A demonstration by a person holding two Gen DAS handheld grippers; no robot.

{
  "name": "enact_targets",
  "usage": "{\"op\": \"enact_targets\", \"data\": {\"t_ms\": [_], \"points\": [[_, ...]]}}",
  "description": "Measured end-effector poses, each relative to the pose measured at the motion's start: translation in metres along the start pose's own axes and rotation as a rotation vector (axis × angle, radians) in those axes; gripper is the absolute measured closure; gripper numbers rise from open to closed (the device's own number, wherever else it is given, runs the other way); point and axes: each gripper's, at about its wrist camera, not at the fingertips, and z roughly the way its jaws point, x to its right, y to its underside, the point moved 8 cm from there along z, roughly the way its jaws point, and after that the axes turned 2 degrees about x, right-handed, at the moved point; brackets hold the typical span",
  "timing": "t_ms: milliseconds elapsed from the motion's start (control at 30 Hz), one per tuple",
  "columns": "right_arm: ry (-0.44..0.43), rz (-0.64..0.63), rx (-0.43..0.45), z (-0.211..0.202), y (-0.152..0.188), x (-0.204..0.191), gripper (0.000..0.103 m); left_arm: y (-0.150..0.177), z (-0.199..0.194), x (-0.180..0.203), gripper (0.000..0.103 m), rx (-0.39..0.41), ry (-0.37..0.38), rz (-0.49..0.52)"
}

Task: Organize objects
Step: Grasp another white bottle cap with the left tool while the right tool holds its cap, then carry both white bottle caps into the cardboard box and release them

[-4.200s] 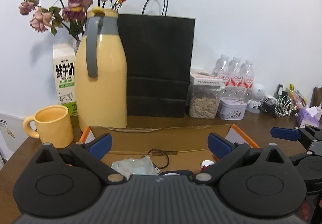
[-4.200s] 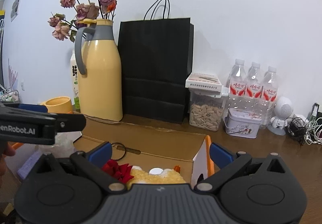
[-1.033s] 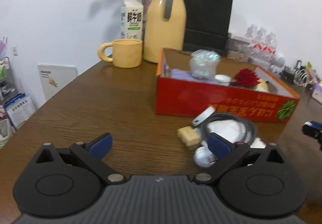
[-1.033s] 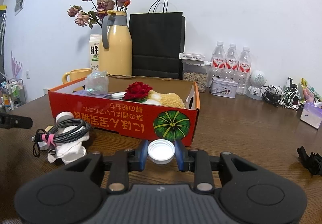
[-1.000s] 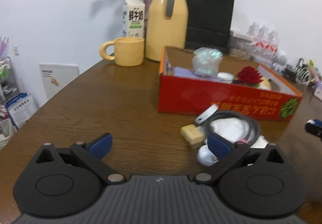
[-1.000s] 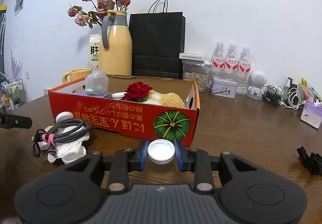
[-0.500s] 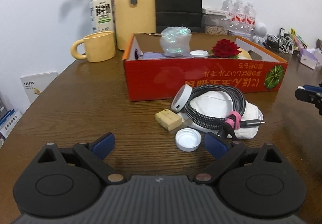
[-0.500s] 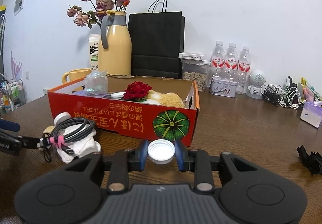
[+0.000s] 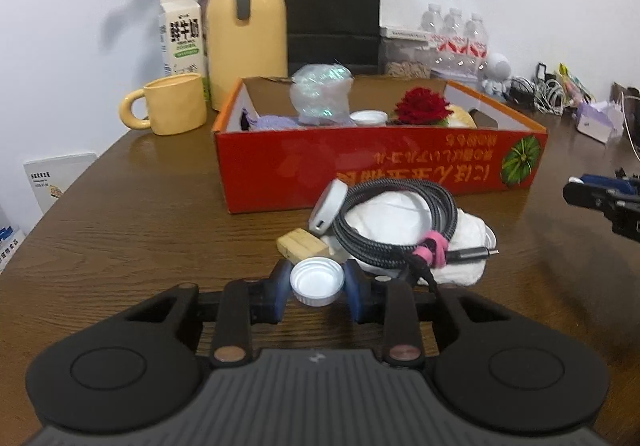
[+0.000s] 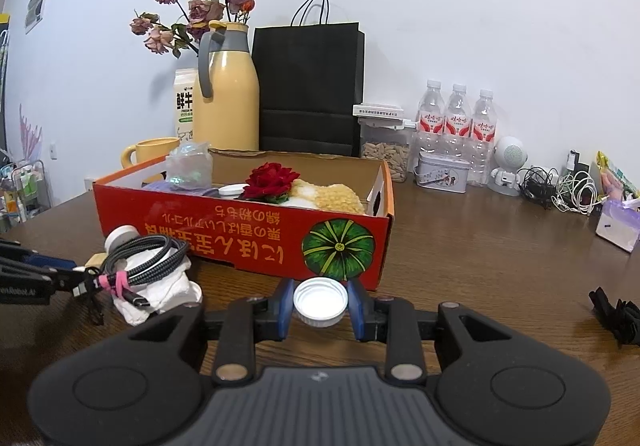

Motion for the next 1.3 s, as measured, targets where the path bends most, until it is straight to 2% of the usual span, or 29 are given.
{"op": "enact_targets", "data": {"t_ms": [200,333,733,1100,1300], "points": [[0.0,-0.023,0.014,-0.002,-0.001,-0.004,0.075,-0.016,-0.006,-0.004,0.073,0.044,-0.015,-0.008],[-0.008,-0.044,0.033,-0.001,-0.007,-0.009,0.075,-0.038,-0.009,-0.002,0.073,0.094,-0.003,-0.007],[-0.047,-0.139,0.147,0.025,-0.075,-0.038,0.075,-0.117,0.008,0.021,0.073,0.234,0.036,0.034],[-0.056,-0.1,0.157,0.087,-0.127,-0.04,0.075,-0.164,0.058,0.026,0.073,0.237,0.04,-0.007],[-0.058,-0.071,0.121,0.123,-0.134,-0.033,0.076,-0.177,0.089,0.023,0.073,0.221,0.032,-0.031]]}}
